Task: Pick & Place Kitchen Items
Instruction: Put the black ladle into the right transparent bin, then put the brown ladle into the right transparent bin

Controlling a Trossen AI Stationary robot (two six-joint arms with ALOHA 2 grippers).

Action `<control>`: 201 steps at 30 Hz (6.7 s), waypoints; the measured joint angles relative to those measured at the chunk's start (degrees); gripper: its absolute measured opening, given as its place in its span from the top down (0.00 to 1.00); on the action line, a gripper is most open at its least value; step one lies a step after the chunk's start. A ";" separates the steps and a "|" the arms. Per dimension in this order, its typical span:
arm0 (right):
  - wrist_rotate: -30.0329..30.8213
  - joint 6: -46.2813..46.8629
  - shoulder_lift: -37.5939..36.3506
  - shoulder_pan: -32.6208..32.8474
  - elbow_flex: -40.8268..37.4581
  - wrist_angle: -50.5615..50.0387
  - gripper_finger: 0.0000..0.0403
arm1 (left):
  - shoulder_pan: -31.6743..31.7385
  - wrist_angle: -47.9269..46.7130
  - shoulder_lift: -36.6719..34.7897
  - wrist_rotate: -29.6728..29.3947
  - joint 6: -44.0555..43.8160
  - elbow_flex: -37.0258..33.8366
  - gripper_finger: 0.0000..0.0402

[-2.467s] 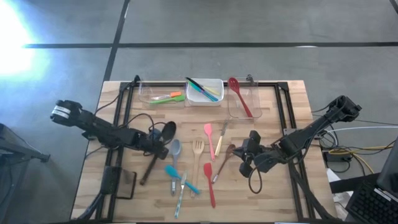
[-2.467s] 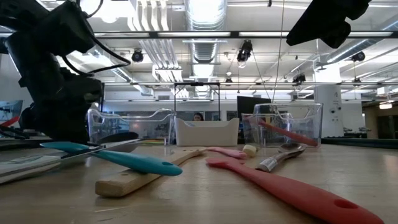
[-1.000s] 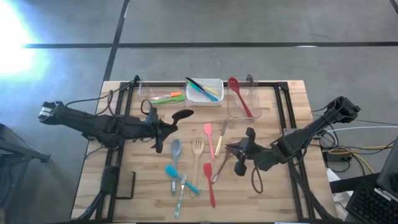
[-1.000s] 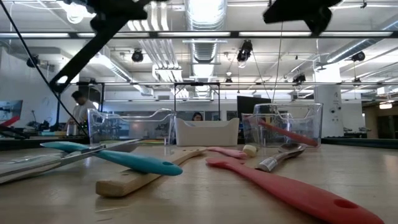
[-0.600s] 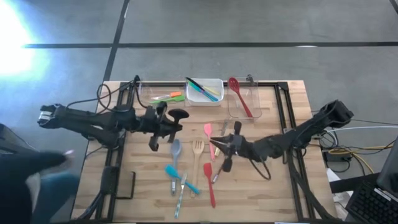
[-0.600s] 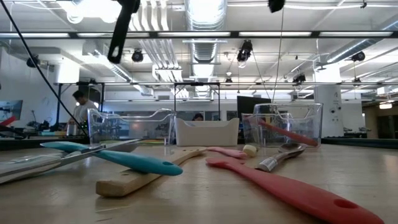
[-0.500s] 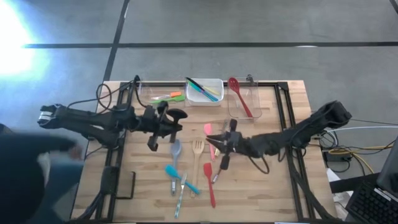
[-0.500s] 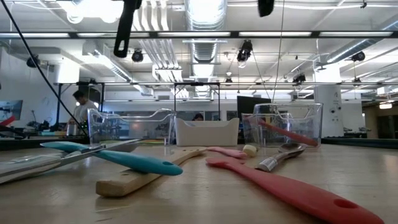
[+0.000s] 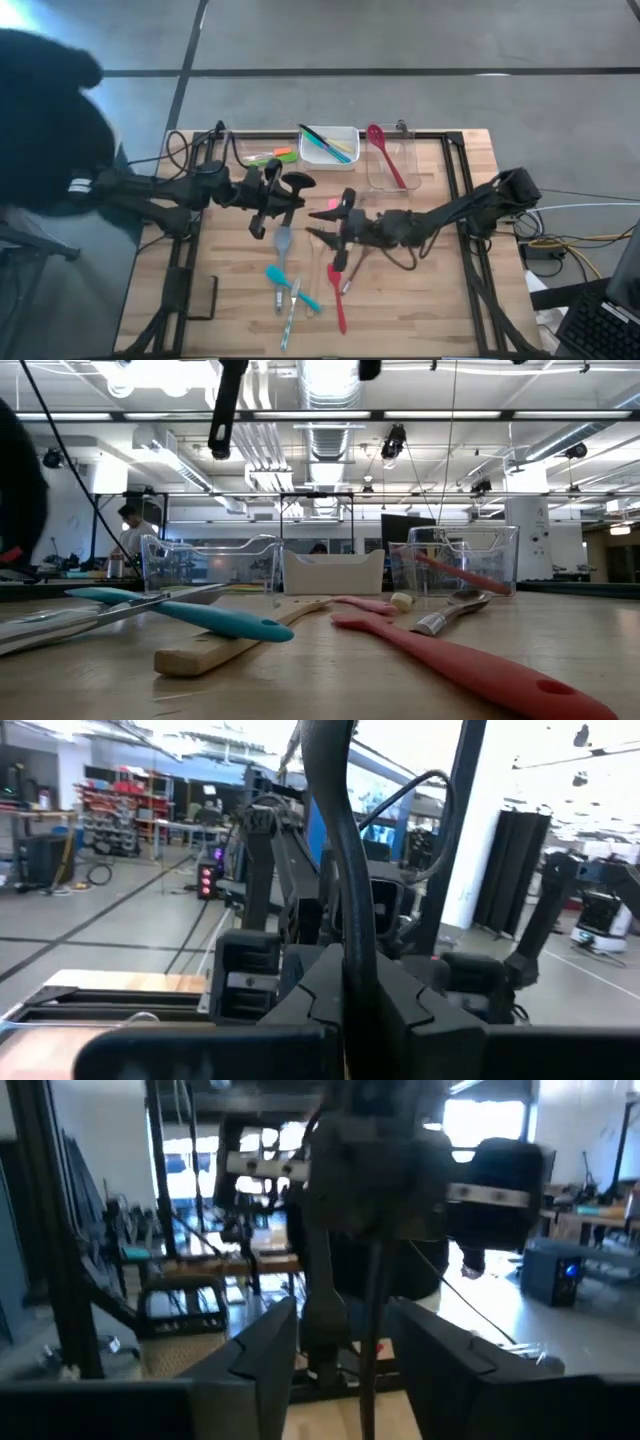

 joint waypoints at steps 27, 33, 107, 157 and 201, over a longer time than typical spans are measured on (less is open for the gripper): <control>-1.76 4.36 4.18 -4.33 13.13 -13.90 0.80 | 0.02 0.26 4.59 5.12 0.52 5.27 0.95; -2.06 2.98 4.07 -4.42 13.13 -16.07 0.96 | 0.01 -0.08 5.75 6.11 0.25 5.90 0.94; -24.18 13.60 1.92 -57.49 12.47 -88.40 0.97 | -0.11 -35.55 -3.89 -10.38 0.43 7.70 0.41; -21.57 12.91 -23.54 -32.49 12.23 -87.35 0.67 | -0.80 -48.95 -7.42 -11.53 -10.73 -3.07 0.41; -1.45 44.66 -18.90 16.96 6.85 -86.00 0.79 | -12.53 -50.48 -7.72 -3.69 -30.33 -18.68 0.41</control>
